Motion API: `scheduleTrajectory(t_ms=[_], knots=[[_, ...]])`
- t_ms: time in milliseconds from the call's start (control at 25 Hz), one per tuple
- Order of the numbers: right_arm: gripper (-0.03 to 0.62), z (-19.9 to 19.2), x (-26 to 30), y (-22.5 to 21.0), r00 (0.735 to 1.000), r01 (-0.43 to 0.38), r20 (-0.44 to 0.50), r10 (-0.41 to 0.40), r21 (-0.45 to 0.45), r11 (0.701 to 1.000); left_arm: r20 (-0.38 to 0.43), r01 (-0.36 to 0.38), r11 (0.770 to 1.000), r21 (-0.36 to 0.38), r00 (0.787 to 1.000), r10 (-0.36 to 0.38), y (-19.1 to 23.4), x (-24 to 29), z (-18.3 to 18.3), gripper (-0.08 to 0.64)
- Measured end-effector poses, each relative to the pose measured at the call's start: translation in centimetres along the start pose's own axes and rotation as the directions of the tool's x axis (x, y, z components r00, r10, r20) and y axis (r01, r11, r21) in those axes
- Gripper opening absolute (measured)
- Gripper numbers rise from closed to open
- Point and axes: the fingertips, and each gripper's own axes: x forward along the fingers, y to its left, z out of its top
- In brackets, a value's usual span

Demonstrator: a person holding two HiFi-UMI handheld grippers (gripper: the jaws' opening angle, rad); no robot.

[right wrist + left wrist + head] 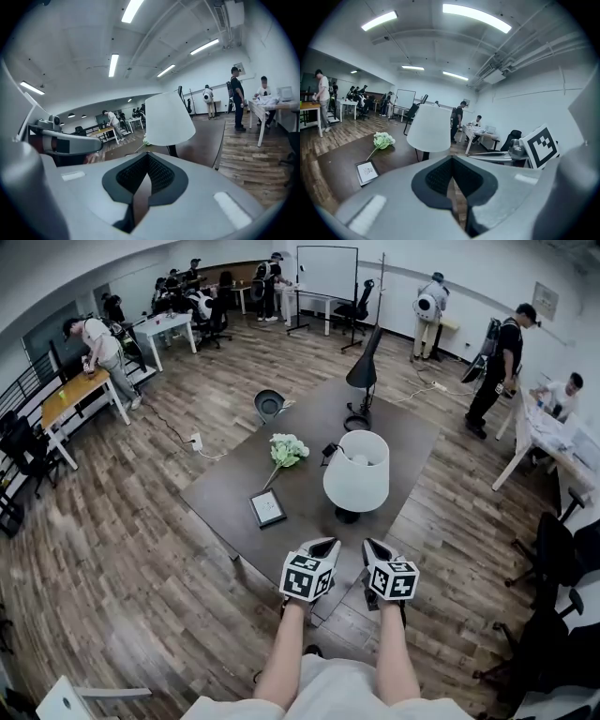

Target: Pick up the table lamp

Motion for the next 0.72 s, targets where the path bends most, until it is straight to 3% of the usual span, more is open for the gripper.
scheduleTrajectory(t_ms=[160, 360, 720], knots=[[0.025, -1.3, 1.6, 0.2, 1.0, -0.006, -0.014, 0.007, 0.021, 1.0, -0.015, -0.018, 1.0, -0.008, 1.0, 0.018, 1.2, 0.1, -1.2, 0.0], [0.025, -3.2, 1.6, -2.5, 0.999, 0.043, -0.018, -0.042, 0.066, 0.997, -0.032, -0.019, 1.0, -0.006, 0.999, 0.019, 1.1, 1.3, -2.0, 0.0], [0.025, -2.8, 3.2, -8.9, 0.997, 0.068, -0.043, -0.066, 0.047, 0.997, 0.021, -0.056, 0.998, -0.009, 0.998, 0.057, 1.3, 6.4, 1.8, 0.0]])
